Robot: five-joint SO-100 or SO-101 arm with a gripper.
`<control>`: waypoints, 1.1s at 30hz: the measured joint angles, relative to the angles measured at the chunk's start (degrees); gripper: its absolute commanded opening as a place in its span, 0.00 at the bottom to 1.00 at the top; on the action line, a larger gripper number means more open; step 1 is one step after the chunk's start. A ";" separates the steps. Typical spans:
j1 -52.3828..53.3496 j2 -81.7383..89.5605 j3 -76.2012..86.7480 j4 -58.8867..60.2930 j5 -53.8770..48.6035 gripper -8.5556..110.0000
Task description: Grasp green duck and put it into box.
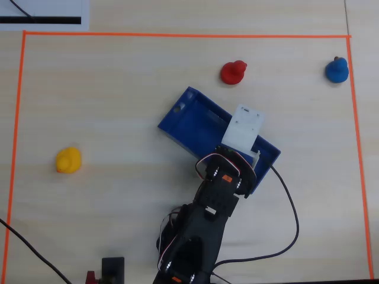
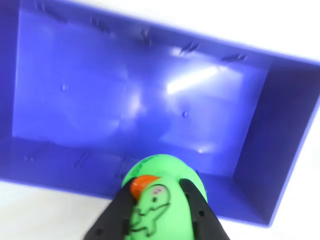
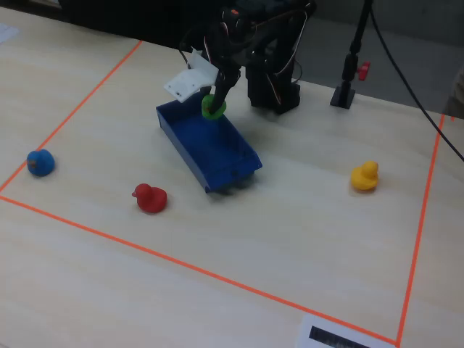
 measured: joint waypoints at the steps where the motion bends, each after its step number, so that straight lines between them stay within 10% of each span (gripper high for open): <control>1: -0.09 0.00 0.00 -0.79 -0.18 0.27; 8: 0.70 -1.76 0.00 -5.62 -0.97 0.30; 19: 2.11 4.31 -6.77 -7.56 6.24 0.07; 33: -29.88 23.55 6.94 7.56 7.38 0.07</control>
